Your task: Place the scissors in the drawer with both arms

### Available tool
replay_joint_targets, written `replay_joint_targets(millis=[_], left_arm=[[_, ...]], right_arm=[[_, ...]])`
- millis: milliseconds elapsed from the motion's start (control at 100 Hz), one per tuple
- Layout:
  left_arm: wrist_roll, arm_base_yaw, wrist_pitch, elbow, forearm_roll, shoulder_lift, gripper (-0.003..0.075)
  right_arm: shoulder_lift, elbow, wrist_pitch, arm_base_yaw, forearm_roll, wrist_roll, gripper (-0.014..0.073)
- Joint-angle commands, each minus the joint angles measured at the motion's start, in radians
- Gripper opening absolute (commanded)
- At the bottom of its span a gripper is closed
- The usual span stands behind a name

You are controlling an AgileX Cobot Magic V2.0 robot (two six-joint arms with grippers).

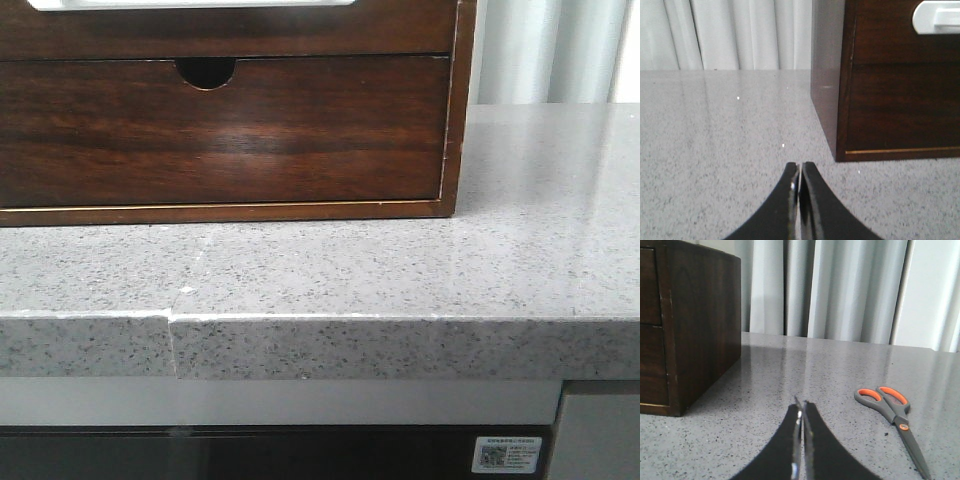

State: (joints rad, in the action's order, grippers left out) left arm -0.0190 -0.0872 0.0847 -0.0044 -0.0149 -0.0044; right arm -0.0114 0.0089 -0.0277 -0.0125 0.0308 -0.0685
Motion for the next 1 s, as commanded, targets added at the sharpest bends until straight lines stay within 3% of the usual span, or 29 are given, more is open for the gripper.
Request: replay_joint_targets(millis=[0, 260, 500, 690, 990], left_arm=[[0.019, 0.003, -0.127, 0.031, -0.015, -0.031, -0.0020], [0.019, 0.003, -0.085, -0.130, -0.112, -0.006, -0.0020], [0.019, 0.003, 0.156, -0.418, -0.112, 0.158, -0.0020], [0.011, 0.003, 0.254, -0.583, -0.082, 0.312, -0.0020], [0.009, 0.003, 0.240, -0.627, -0.050, 0.397, -0.0020]], right_arm=[[-0.022, 0.001, -0.093, -0.004, -0.045, -0.001, -0.0069], [0.031, -0.196, 0.099, -0.004, -0.093, -0.001, -0.0069], [0.215, -0.422, 0.324, -0.004, -0.071, -0.001, -0.0069], [0.380, -0.581, 0.490, -0.004, -0.017, -0.001, -0.0069], [0.508, -0.667, 0.531, -0.004, 0.030, -0.001, -0.0069]])
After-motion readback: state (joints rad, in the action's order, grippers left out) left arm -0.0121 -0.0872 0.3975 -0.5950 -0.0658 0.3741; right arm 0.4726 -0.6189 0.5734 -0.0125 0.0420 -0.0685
